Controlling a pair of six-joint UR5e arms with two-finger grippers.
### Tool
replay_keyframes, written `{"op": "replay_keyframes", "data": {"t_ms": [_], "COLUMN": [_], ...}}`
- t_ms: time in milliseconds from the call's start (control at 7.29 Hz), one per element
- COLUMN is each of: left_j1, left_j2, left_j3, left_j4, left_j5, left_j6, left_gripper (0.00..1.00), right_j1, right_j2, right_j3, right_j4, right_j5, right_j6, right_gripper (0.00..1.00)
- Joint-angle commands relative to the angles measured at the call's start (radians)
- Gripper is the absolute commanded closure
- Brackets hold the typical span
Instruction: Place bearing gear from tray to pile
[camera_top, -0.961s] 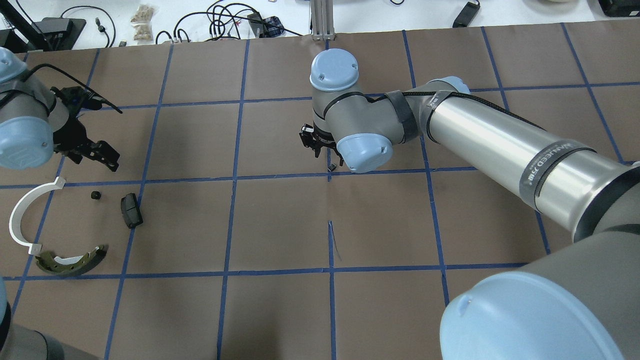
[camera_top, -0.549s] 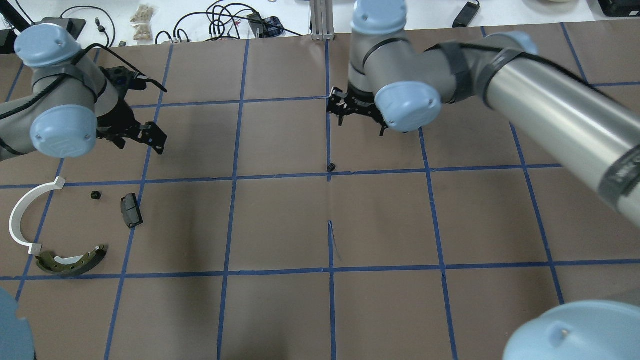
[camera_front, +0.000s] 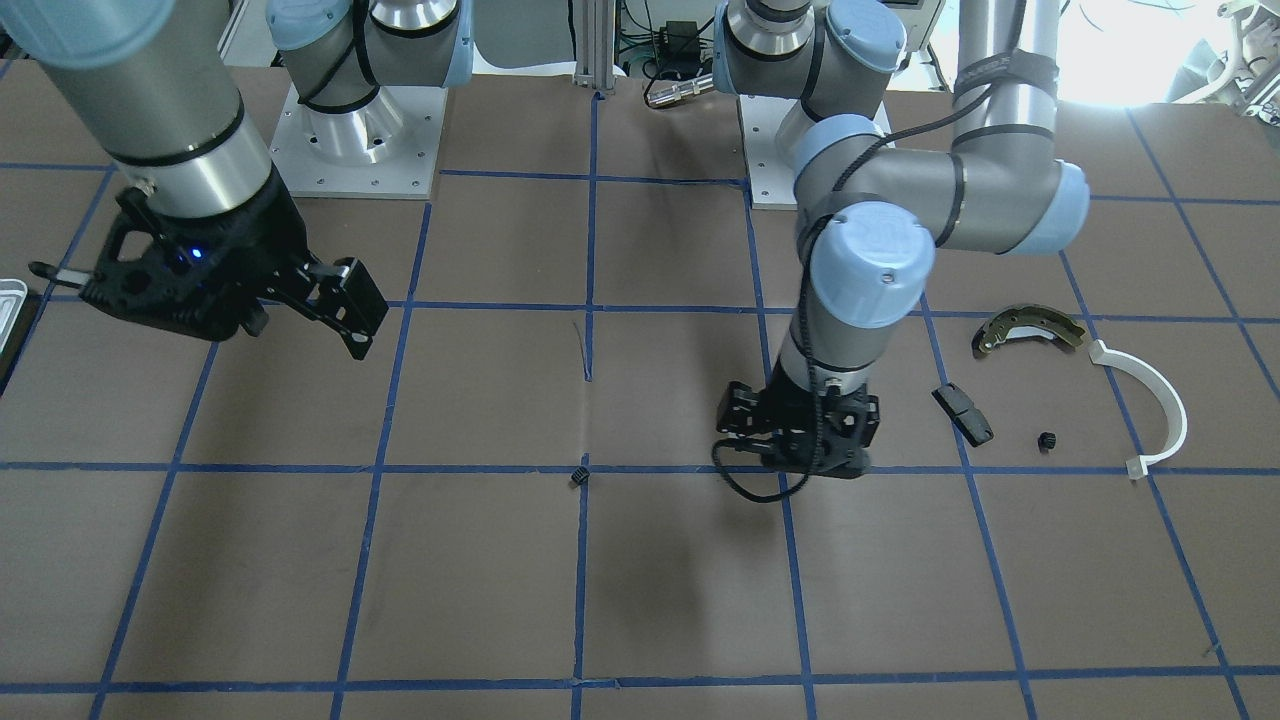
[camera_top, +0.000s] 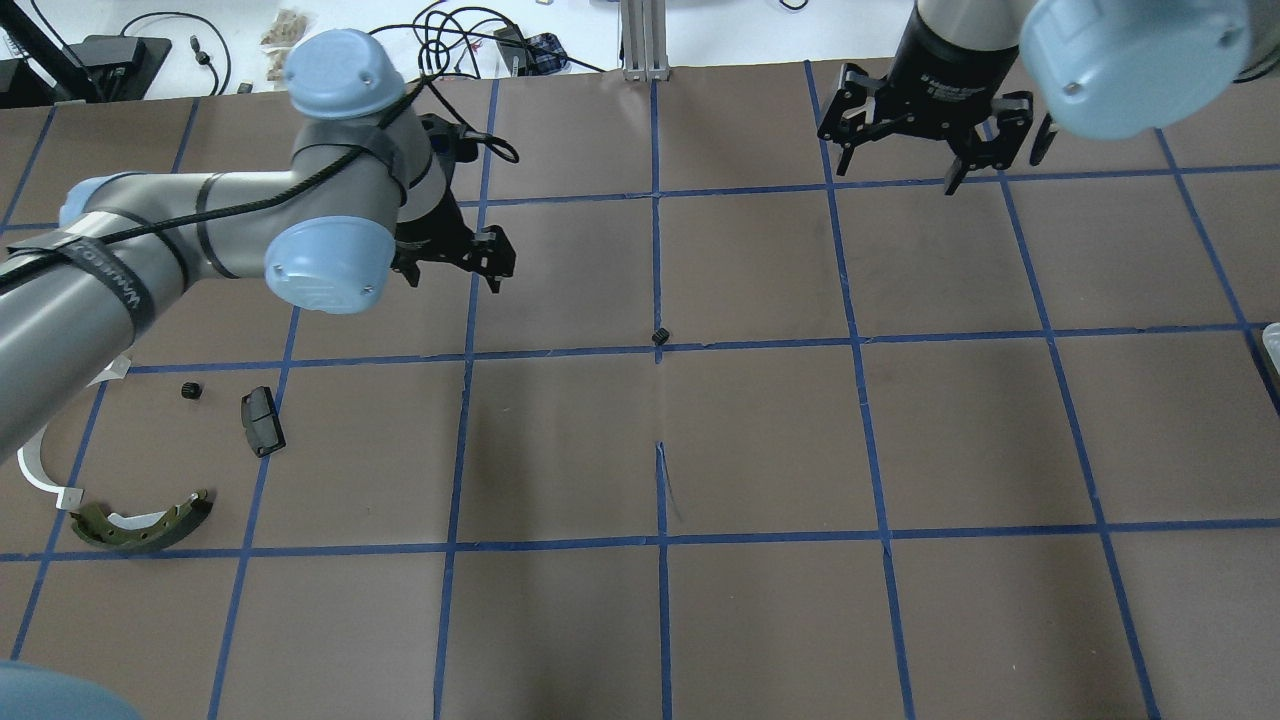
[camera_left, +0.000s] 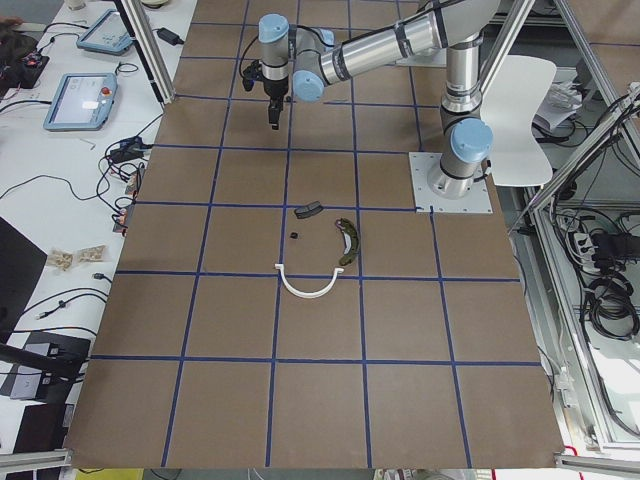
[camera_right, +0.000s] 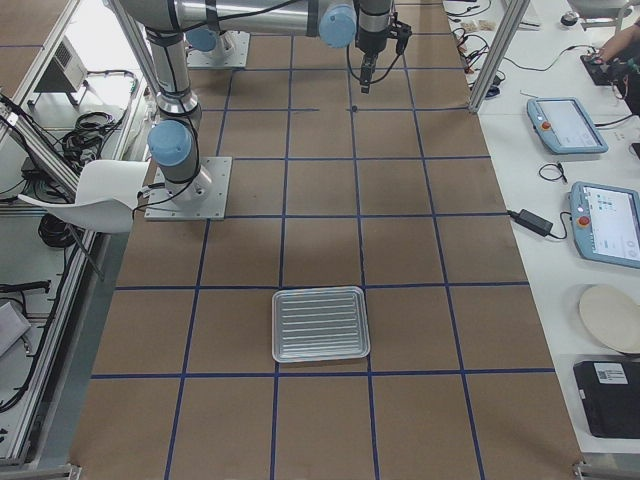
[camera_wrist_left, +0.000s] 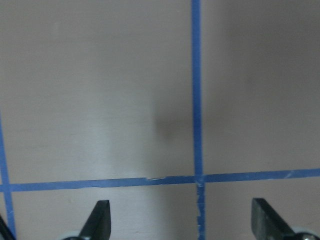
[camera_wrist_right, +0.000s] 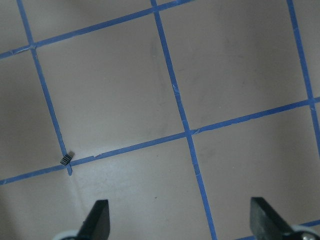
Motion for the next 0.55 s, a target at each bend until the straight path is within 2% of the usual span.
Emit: {"op": "replay_keyframes", "data": {"t_ms": [0,137,275,412], "left_j1": [-0.14,-0.198,-0.231,-0.258], "left_j2": [-0.076,-0.115,-0.159,-0.204], "left_j3": [0.05,0.089,0.13,0.156], "left_j4": [0.014,0.023,0.026,0.044], "left_j5": [-0.014,-0.016,-0.038,-0.111], "left_j6": [0.105,0.109,0.122,0.135], "left_gripper": [0.0,0.0,0.0,0.0], "right_j1": [-0.007,-0.006,-0.004,-0.004], "right_j2": [-0.069,-0.071,-0.072,-0.072], "right_j3": [0.008,0.007,-0.006,0.003], "right_j4": [0.022,0.054,0.07,0.062], "right_j5": [-0.006,-0.075,-0.071,-0.071], "right_j6": [-0.042,-0.044,-0.044,-0.042], "right_gripper": [0.0,0.0,0.0,0.0]}}
